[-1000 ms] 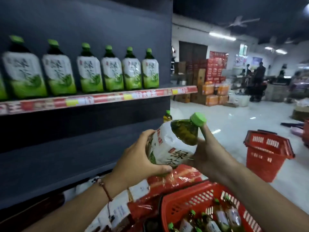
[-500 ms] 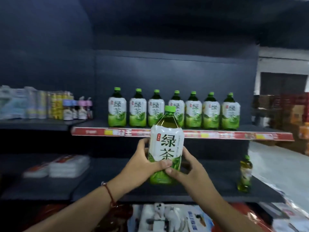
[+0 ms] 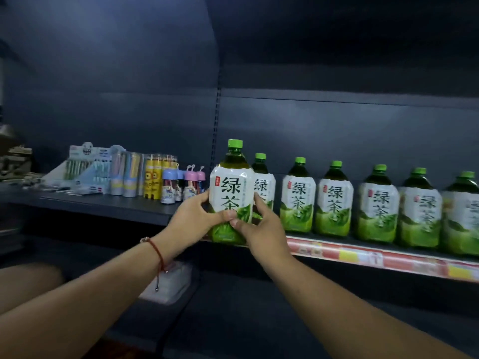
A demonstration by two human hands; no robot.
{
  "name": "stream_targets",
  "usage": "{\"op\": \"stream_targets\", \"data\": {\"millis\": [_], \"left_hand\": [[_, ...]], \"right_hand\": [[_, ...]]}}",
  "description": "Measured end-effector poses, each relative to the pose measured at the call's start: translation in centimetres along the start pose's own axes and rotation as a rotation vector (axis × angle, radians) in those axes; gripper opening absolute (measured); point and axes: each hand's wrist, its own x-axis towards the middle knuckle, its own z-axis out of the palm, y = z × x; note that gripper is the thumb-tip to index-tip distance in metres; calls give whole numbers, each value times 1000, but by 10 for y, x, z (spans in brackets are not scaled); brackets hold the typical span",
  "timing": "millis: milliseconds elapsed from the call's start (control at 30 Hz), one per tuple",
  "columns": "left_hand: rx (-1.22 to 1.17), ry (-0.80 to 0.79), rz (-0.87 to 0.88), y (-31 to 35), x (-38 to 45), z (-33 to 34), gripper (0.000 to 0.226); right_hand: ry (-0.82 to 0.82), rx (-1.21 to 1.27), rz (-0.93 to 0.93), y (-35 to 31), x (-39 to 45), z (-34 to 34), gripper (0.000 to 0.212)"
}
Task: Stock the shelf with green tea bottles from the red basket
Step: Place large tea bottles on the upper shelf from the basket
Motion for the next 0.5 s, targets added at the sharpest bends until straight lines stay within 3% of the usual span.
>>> {"op": "stream_targets", "data": {"millis": [233,500], "left_hand": [[137,98,49,-72,77,-14,46],[140,123,54,-115,111,1,42]], "right_hand": [[-63,66,171,34,89,67,56],[-178,-66,221,72,122,93,110]]}}
